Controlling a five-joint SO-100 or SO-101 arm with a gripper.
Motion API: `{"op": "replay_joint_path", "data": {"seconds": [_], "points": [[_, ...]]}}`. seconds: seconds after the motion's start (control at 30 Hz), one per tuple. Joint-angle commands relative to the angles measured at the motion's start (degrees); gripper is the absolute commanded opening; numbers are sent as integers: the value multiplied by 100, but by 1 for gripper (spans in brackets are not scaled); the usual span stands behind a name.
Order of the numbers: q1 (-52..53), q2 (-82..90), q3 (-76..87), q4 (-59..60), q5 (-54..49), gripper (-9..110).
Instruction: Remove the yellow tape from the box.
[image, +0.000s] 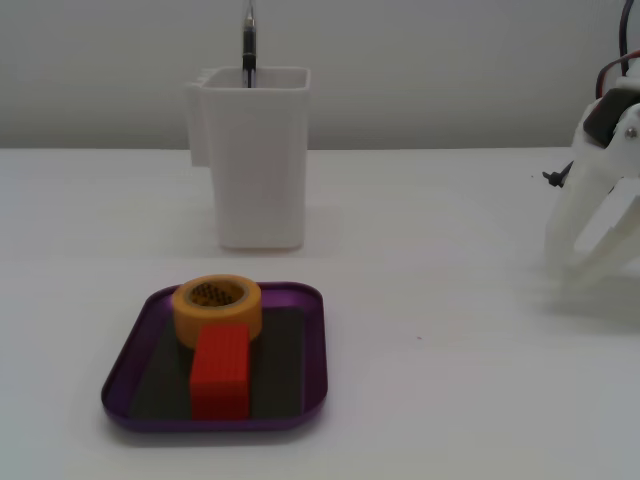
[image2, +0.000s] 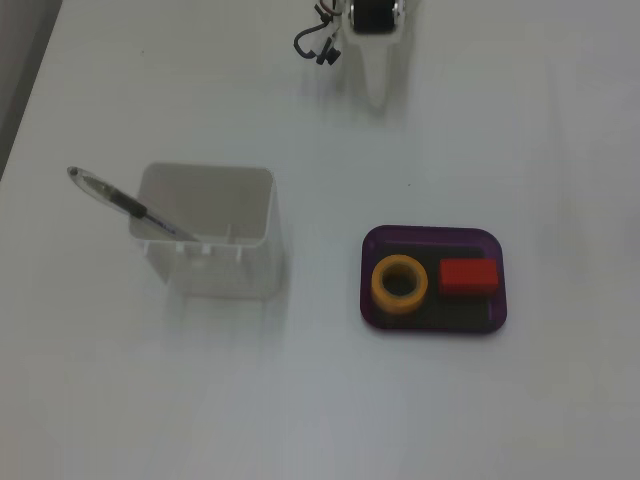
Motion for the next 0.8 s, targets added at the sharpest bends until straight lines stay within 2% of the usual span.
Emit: {"op": "replay_joint_path", "data": {"seconds": [0.0, 0.5, 0.77], "points": [[0, 562, 44, -62, -26, 0], [0, 554, -35, -26, -44, 0], [97, 475, -1389, -62, -70, 0]]}}
